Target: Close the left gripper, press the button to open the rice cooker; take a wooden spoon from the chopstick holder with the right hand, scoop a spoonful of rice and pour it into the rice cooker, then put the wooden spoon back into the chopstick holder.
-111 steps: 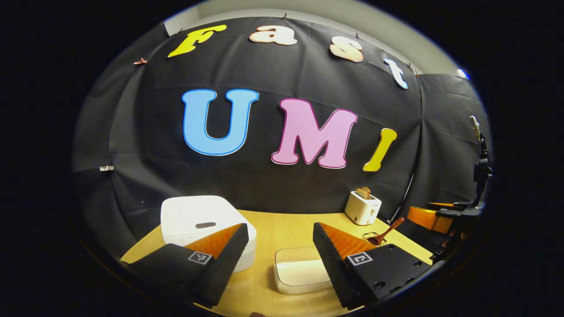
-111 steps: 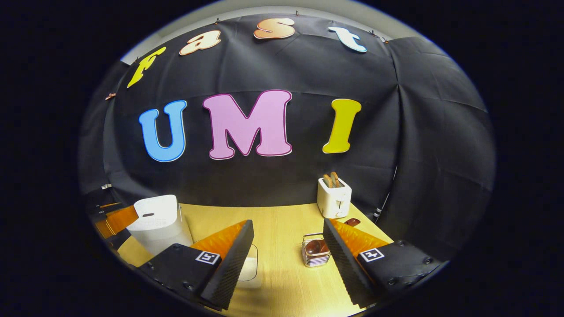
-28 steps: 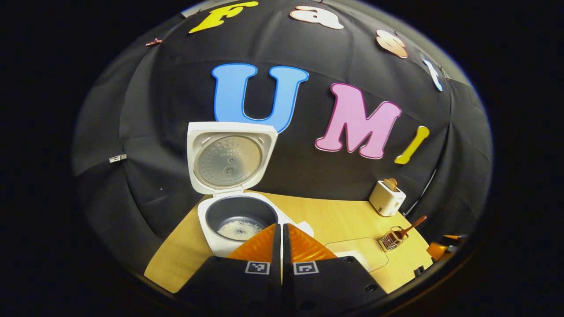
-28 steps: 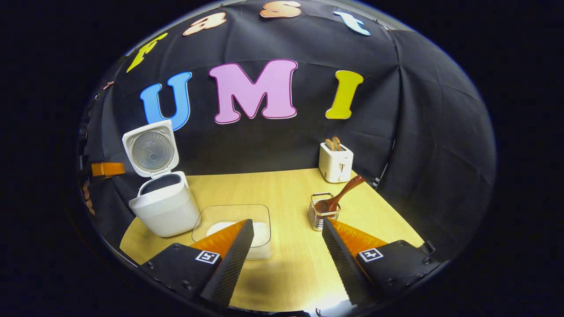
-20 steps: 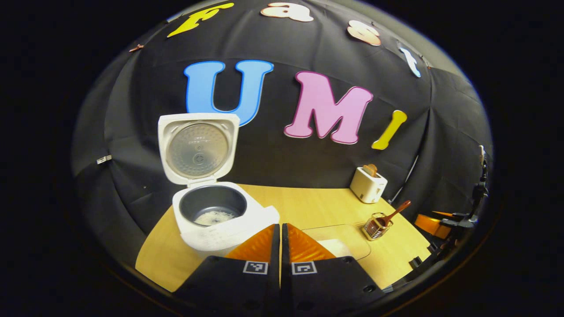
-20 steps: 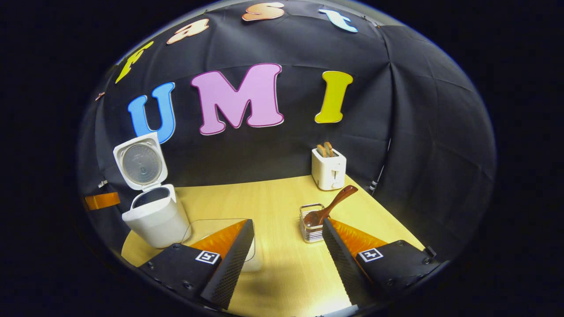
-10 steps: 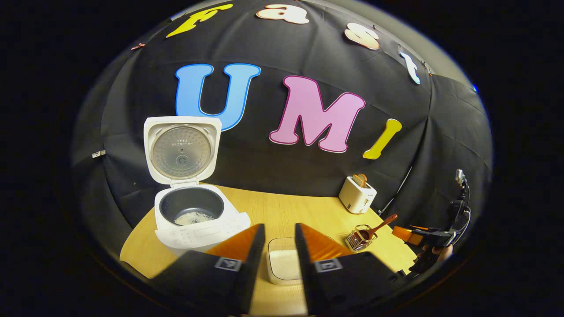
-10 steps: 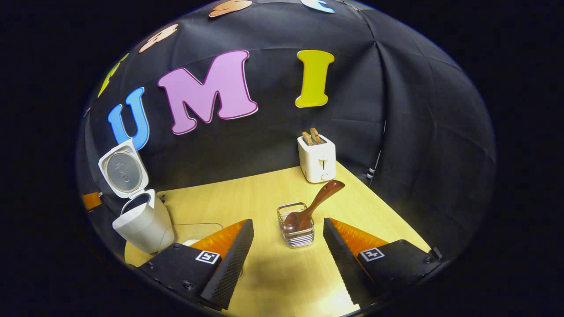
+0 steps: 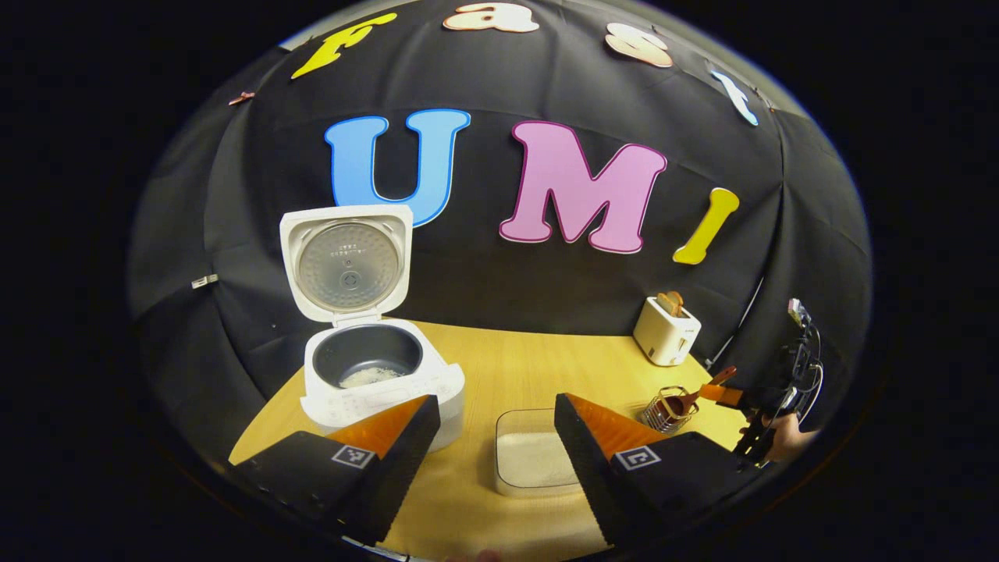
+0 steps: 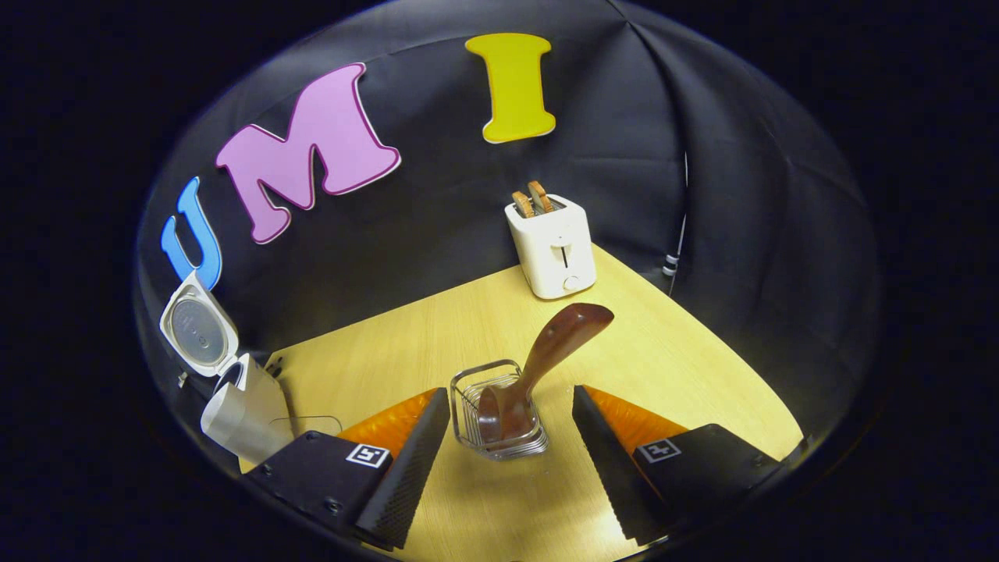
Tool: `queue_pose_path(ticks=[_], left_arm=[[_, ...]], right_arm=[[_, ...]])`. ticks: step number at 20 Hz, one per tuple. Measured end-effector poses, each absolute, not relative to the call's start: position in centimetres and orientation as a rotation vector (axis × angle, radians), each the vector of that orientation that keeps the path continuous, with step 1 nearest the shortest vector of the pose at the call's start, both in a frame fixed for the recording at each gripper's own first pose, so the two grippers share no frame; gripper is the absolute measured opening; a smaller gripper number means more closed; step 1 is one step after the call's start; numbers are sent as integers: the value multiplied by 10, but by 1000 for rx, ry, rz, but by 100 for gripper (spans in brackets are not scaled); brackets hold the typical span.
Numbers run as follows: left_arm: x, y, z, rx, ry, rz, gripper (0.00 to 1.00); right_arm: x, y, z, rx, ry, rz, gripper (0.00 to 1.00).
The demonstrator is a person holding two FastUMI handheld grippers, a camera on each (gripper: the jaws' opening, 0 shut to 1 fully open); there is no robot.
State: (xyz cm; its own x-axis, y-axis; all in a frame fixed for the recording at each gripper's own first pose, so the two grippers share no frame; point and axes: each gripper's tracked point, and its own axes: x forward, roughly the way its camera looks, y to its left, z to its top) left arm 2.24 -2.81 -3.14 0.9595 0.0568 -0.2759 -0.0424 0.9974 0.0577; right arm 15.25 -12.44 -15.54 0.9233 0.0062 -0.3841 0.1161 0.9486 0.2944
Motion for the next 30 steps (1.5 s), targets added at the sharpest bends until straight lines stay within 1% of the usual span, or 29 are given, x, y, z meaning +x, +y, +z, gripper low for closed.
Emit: queue_pose_path(ticks=[4,9,12,14,15,16,18,20,21,22,26,30], left_arm=[[22,-25,-30,46,286,93,96],[18,-19,-42,-91,323,146,96],[15,-16,-49,-116,344,171,96],[15,-17,-52,-103,351,178,96],[15,-19,-51,-93,352,177,96],[16,-21,-51,-82,350,176,96],[18,-29,-51,-65,352,162,96],[16,-34,-50,-48,350,145,96],[14,-35,-48,-43,347,139,96],[14,-37,-49,-39,345,135,96],[19,-36,-53,-40,351,118,95],[26,-26,-49,-72,345,107,96]], right_arm=[[184,-131,-166,364,402,-75,99],[216,-148,-174,370,387,-129,99],[227,-147,-177,410,387,-107,99],[229,-140,-181,426,401,-79,96],[230,-137,-181,433,406,-69,72],[232,-135,-182,435,409,-63,61],[235,-131,-184,431,422,-49,34],[238,-134,-187,437,431,-68,32],[235,-134,-185,449,444,-64,12],[236,-134,-186,457,453,-58,14],[230,-131,-172,435,437,-49,10],[227,-130,-130,360,370,-60,10]])
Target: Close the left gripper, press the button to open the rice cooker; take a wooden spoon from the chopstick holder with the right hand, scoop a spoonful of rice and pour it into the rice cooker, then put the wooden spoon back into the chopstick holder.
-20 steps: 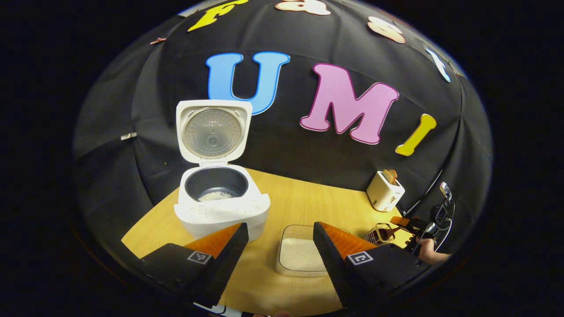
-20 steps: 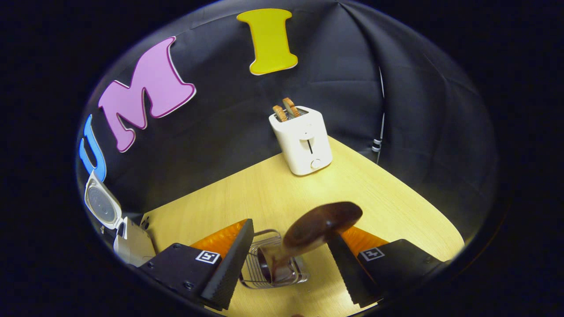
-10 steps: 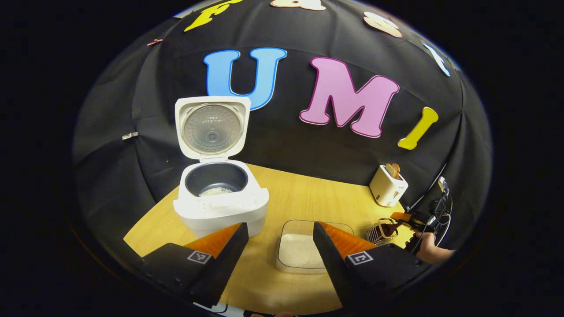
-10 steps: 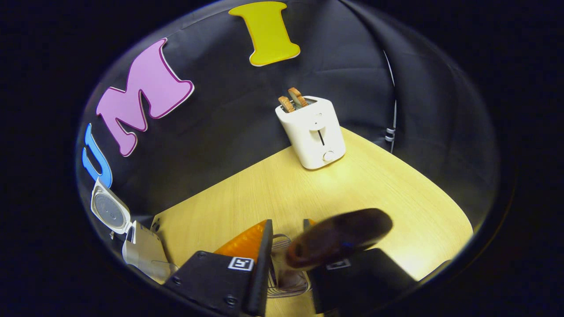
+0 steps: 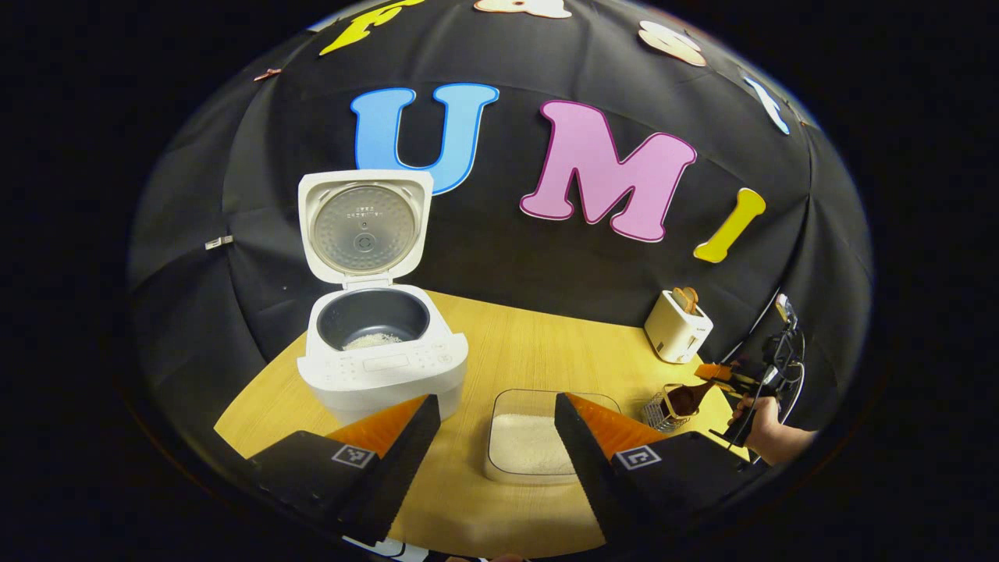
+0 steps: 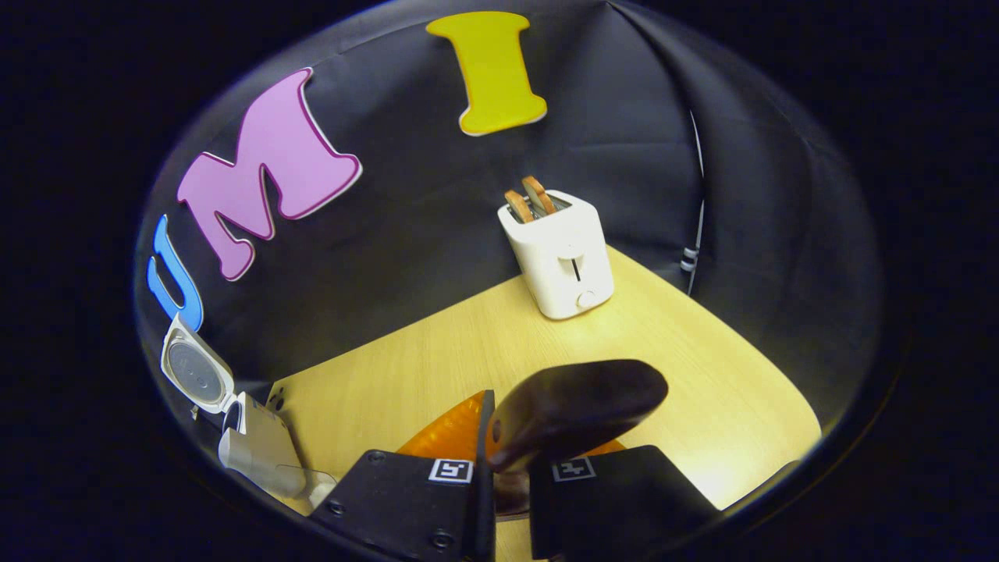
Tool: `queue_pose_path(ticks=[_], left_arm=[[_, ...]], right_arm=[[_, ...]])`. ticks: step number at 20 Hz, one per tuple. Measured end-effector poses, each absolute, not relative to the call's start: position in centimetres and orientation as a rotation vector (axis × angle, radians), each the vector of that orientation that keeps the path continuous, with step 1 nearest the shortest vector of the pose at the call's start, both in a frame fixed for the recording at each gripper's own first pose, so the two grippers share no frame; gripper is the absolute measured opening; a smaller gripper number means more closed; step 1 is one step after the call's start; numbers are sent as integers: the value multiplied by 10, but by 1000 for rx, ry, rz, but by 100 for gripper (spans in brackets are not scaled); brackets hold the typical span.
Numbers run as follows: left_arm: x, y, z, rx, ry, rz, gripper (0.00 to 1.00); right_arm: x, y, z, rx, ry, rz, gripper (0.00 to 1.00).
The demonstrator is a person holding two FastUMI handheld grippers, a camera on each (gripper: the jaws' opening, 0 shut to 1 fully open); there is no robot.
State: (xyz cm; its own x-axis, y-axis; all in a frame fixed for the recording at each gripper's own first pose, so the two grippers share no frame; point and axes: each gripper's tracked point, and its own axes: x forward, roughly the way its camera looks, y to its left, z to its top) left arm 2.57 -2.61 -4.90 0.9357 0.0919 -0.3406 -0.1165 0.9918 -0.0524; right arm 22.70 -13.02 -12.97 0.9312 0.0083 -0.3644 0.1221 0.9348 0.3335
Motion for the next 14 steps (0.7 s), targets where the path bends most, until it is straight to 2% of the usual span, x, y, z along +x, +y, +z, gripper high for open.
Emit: queue_pose_path(ticks=[6,7,10,14], left_arm=[[21,10,-42,-115,311,101,96],[22,18,-44,-125,310,101,96],[20,44,-46,-149,321,102,96],[17,75,-41,-142,313,92,96]], right_arm=[[208,-111,-63,360,295,-56,10],[203,-103,-57,355,290,-50,22],[181,-72,-31,338,253,-22,22],[158,-19,-28,340,269,20,22]])
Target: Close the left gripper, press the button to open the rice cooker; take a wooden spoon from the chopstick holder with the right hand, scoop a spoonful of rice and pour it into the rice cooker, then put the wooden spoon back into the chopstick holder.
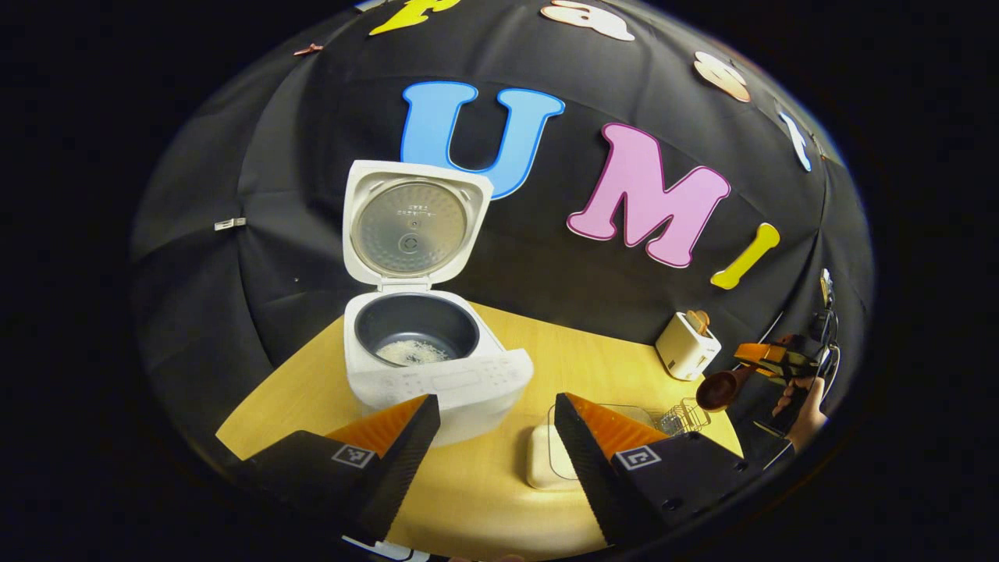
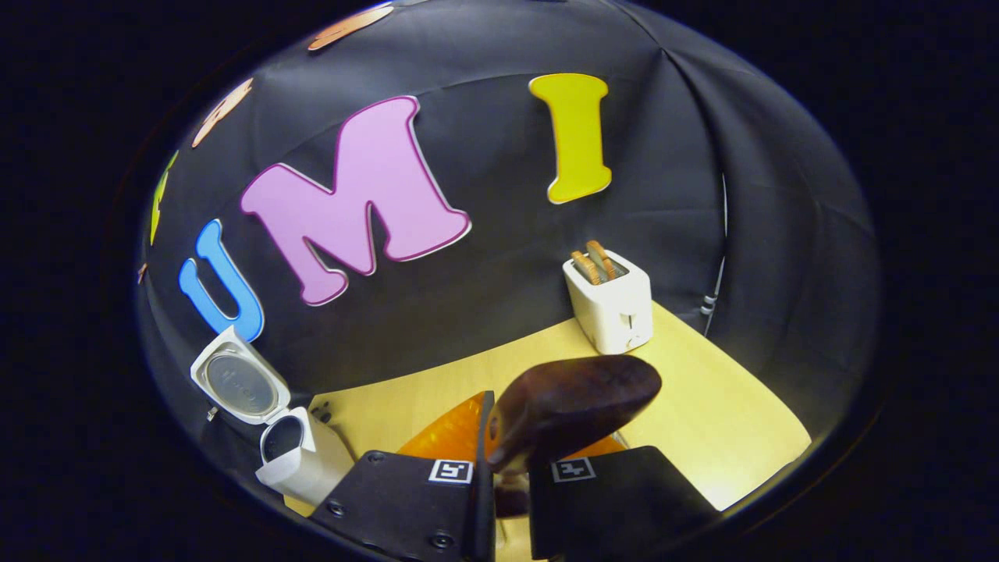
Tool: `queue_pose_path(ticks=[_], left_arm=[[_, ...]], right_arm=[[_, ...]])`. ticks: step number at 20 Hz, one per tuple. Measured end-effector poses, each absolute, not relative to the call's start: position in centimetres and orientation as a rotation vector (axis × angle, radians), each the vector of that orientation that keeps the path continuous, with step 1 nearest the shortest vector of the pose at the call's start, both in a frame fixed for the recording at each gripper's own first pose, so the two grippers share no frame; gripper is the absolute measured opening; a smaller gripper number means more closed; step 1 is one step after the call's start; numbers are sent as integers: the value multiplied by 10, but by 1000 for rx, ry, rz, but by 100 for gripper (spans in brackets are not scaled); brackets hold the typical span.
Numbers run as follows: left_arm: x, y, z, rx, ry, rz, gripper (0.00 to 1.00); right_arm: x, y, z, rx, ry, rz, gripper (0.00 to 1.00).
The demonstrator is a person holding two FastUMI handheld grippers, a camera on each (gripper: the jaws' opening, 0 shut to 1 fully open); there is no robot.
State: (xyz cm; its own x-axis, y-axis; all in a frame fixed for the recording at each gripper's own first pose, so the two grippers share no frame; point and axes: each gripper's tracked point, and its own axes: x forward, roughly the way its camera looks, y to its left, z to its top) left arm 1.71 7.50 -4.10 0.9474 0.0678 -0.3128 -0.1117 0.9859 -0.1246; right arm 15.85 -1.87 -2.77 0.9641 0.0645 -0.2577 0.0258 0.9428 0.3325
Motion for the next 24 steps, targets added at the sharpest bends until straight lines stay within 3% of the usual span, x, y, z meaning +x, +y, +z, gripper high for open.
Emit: queue_pose_path(ticks=[10,24], left_arm=[[21,110,-46,-101,337,6,96],[16,118,-90,-55,440,-54,96]], right_arm=[[137,99,-59,261,299,130,22],[164,129,-150,-15,260,90,22]])
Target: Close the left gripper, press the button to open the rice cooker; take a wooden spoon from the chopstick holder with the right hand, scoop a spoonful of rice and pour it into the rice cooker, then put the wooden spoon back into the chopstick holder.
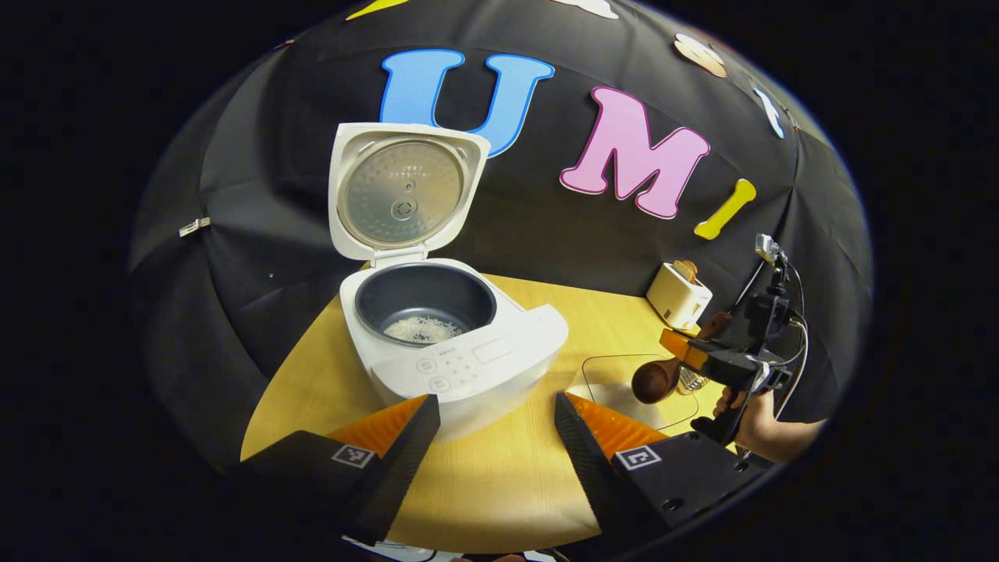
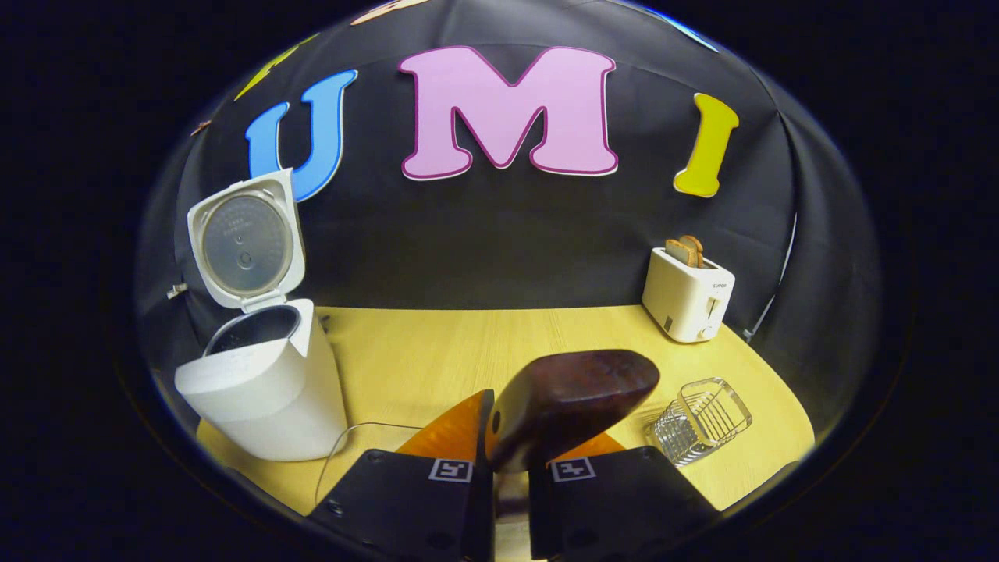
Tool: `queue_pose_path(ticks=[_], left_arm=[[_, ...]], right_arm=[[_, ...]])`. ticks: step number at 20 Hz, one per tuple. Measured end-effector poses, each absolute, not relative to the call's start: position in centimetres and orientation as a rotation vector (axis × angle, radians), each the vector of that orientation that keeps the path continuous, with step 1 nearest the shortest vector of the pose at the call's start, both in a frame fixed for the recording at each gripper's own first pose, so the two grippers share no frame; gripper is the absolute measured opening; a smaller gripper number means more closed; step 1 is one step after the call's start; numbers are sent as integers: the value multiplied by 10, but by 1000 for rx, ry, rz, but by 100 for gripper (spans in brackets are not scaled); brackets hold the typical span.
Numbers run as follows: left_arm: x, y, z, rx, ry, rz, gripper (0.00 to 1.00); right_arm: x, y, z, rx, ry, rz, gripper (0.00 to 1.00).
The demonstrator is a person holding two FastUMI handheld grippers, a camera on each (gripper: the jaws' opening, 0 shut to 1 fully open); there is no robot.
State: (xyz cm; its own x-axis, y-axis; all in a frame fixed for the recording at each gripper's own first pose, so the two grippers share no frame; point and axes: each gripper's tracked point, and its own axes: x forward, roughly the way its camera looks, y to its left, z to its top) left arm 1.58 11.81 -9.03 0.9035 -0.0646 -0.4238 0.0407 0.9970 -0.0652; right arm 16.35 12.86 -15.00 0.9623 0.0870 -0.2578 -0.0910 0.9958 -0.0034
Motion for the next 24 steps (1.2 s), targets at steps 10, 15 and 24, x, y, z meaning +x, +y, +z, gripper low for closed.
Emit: queue_pose_path(ticks=[10,15,24], left_arm=[[14,128,-86,-99,421,-23,96],[8,131,-83,-111,401,4,96],[2,132,-77,-123,385,25,96]], right_arm=[[143,184,-193,173,419,162,22],[129,203,-198,366,513,170,22],[117,198,-200,593,600,167,22]])
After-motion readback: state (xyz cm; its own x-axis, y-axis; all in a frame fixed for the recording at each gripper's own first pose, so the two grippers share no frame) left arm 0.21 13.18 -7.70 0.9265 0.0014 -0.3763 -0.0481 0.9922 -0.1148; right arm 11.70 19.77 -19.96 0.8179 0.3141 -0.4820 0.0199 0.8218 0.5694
